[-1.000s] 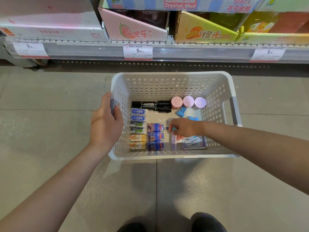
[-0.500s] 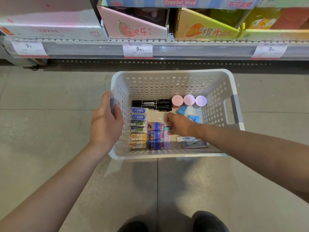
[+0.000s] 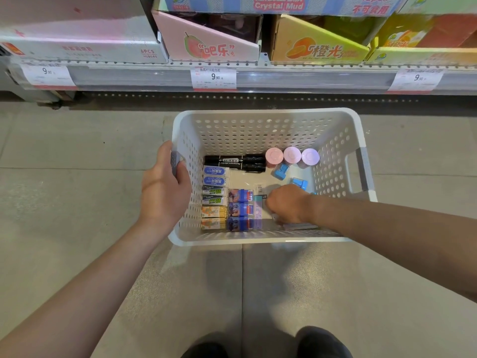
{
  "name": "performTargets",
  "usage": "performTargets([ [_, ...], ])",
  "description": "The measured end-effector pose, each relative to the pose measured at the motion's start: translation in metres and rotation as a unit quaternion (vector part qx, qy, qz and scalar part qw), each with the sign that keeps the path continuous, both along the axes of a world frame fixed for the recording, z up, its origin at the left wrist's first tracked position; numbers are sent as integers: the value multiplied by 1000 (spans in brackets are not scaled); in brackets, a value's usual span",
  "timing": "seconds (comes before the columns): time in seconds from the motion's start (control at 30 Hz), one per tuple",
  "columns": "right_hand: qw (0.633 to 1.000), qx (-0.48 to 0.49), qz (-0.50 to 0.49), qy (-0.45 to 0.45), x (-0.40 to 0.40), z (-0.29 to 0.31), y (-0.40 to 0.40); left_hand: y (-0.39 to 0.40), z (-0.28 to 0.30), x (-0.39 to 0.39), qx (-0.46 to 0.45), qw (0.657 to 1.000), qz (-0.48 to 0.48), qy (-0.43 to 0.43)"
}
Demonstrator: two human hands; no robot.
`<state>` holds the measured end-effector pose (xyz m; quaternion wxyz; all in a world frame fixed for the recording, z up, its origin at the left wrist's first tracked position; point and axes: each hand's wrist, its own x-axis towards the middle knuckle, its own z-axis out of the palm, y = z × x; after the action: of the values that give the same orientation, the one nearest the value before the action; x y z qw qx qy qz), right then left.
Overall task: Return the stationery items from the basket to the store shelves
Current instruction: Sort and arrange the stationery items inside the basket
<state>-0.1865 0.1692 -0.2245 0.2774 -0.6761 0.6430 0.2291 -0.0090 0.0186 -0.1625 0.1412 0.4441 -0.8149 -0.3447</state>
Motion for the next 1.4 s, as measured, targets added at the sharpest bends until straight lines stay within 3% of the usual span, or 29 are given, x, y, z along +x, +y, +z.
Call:
performTargets([
  [0.1, 998, 12, -43, -41, -4, 1, -3, -1, -2, 1, 1, 1000, 0, 8],
  [0.23, 957, 1, -239, -162, -17, 5, -14, -1, -5, 0, -15, 1000, 4, 2],
  [0.37, 840, 25, -445, -311, -28, 12, -17, -2, -5, 0, -13, 1000, 1, 3],
  [0.47, 754, 56, -533, -380, -29, 12, -17, -2, -5, 0, -10, 1000, 1, 5],
  [0.53, 719, 59, -568, -396, -28, 12, -18, -2, -5, 1, -9, 1000, 2, 8],
  [0.7, 727, 56, -584, -356, -30, 14, -17, -3, -6, 1, -12, 1000, -1, 5],
  [0.97, 646, 173, -648, -364, -25, 12, -14, -2, -7, 1, -10, 1000, 0, 7],
  [1.17, 729, 122, -626, -246, -22, -2, -9, -2, -7, 0, -13, 1000, 10, 8],
  [1.4, 746, 179, -613, -190, -8, -21, -12, -2, -6, 0, -17, 1000, 16, 5],
])
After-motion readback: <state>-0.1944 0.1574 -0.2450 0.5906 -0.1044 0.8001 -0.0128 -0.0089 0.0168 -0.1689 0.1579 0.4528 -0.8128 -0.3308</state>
